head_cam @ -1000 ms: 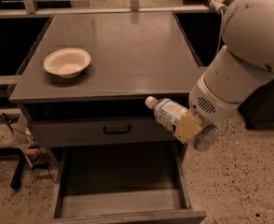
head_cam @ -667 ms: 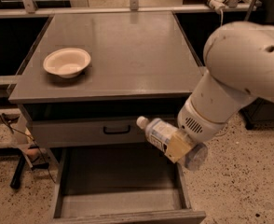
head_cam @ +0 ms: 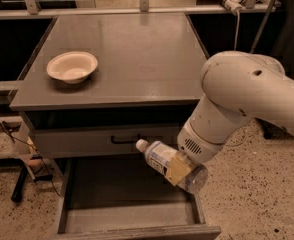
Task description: Place blue plastic bottle into middle drawer
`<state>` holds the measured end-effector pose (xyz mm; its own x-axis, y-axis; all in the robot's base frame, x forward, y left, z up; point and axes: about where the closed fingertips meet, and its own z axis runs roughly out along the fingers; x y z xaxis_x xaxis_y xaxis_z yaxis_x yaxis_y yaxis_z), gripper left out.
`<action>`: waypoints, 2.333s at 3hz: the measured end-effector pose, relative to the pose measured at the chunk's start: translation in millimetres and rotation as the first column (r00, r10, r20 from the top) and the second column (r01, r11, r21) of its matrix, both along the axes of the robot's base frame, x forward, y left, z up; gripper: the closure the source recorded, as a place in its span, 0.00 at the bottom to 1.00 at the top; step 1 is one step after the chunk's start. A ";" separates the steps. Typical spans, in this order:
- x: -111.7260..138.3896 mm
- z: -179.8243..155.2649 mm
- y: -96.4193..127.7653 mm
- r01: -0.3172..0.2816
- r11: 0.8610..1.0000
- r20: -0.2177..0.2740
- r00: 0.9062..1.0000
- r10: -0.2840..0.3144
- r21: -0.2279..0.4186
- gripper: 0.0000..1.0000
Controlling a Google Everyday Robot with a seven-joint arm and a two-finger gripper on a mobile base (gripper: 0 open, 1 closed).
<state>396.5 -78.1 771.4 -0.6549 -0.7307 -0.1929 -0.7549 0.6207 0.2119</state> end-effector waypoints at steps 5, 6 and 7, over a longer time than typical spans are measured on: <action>0.0 -162.3 113.1 0.211 0.938 -0.052 0.977 -0.205 0.273 1.00; -4.2 -202.6 131.7 0.213 0.931 -0.130 0.975 -0.182 0.297 1.00; -4.2 -202.7 131.8 0.214 0.931 -0.130 0.975 -0.182 0.297 1.00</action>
Offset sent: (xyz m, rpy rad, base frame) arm -0.0398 0.0901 -0.1182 0.2467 -0.0260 -0.2431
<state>392.3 53.7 568.7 -0.8072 -0.4997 -0.3141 -0.5890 0.6480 0.4828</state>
